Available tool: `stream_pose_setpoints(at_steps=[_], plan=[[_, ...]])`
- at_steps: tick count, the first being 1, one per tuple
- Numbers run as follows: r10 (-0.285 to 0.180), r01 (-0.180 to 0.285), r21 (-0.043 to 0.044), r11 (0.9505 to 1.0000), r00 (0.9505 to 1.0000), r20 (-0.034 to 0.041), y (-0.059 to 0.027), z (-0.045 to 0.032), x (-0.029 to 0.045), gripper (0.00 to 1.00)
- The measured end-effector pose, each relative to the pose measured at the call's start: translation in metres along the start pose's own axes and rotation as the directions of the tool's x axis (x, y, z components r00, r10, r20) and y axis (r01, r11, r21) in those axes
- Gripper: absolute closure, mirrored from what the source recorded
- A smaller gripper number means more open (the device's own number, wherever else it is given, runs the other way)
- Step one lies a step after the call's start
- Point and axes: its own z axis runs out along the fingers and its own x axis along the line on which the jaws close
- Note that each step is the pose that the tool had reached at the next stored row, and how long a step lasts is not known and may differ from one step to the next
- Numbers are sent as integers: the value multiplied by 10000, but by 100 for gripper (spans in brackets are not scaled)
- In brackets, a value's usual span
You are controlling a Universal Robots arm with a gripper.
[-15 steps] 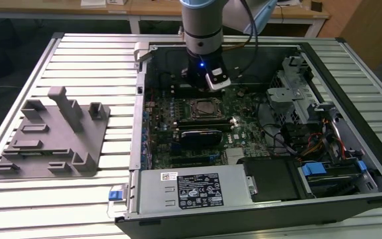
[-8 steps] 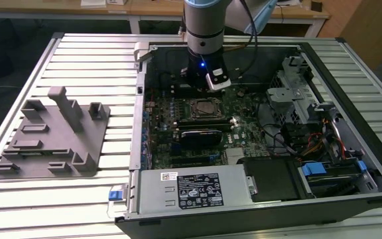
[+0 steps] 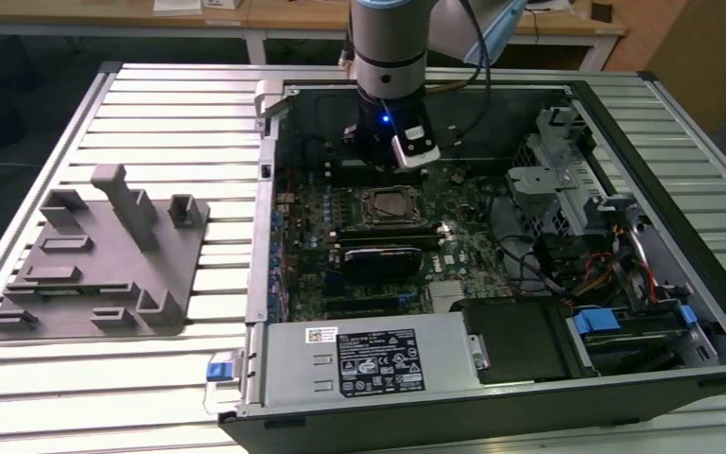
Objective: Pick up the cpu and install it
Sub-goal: 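Install the first cpu locking lever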
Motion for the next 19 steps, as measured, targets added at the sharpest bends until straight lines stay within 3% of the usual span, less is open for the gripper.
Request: stream_pose_setpoints(at_steps=[9, 19], plan=[[-13, 12, 170, 9999, 10000, 37, -29, -4, -21, 89], [-30, 27, 338, 9994, 10000, 77, -158, -18, -58, 89]])
